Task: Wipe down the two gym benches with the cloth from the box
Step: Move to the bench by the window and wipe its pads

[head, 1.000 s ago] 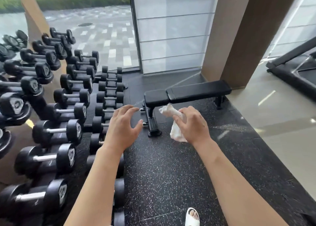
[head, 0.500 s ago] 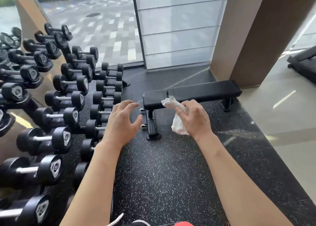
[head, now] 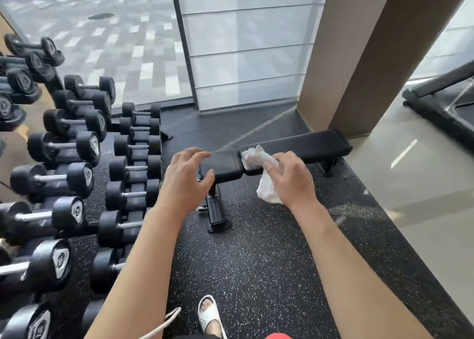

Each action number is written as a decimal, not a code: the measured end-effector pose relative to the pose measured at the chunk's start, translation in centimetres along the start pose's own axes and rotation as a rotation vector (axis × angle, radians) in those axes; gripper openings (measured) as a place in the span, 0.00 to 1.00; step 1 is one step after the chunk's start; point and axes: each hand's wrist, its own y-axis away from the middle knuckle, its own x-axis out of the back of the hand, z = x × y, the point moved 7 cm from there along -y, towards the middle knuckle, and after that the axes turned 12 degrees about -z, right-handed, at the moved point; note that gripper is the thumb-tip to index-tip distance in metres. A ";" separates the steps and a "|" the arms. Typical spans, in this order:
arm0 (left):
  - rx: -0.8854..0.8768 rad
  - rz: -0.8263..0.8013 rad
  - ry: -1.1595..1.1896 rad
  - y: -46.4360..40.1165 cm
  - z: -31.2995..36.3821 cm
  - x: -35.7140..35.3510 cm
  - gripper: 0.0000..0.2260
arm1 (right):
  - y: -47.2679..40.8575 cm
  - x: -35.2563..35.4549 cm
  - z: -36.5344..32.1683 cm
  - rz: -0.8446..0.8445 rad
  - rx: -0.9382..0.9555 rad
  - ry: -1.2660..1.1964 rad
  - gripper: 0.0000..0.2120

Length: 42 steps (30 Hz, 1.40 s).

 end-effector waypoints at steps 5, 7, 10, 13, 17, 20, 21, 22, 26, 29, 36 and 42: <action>-0.048 -0.017 -0.007 -6.7 -4.3 3.8 0.20 | -7.0 -1.5 -3.2 0.067 -0.016 -0.013 0.17; -0.060 -0.025 -0.008 -9.0 -5.8 4.6 0.20 | -9.3 -2.3 -4.1 0.078 -0.017 -0.010 0.16; -0.060 -0.029 0.018 -11.5 -7.8 5.5 0.20 | -11.9 -3.6 -5.2 0.068 -0.014 -0.011 0.16; -0.055 -0.028 0.039 -13.7 -9.2 5.9 0.20 | -14.6 -4.2 -5.3 0.054 -0.015 0.005 0.15; -0.037 -0.012 0.032 -17.2 -10.6 6.2 0.20 | -18.9 -4.7 -5.0 0.045 -0.005 0.010 0.15; -0.018 -0.015 0.028 -20.2 -11.3 5.8 0.20 | -22.4 -5.3 -4.2 0.029 0.007 0.000 0.15; -0.009 -0.013 0.029 -21.3 -11.4 5.6 0.20 | -23.7 -5.5 -3.7 0.021 0.015 -0.002 0.15; 0.001 -0.012 0.030 -22.5 -11.6 5.3 0.20 | -25.1 -5.7 -3.1 0.013 0.021 -0.010 0.15; 0.065 -0.010 0.026 -27.8 -11.9 4.3 0.21 | -31.5 -6.2 -0.7 -0.036 0.060 -0.046 0.14; 0.106 0.004 0.027 -32.0 -11.0 4.0 0.21 | -36.7 -5.8 0.7 -0.088 0.104 -0.058 0.14; 0.182 0.037 0.001 -39.7 -10.6 3.9 0.21 | -47.2 -5.3 3.3 -0.149 0.149 -0.082 0.12; 0.241 0.000 -0.026 -43.7 -14.4 2.9 0.21 | -52.2 -9.5 4.6 -0.221 0.131 -0.155 0.10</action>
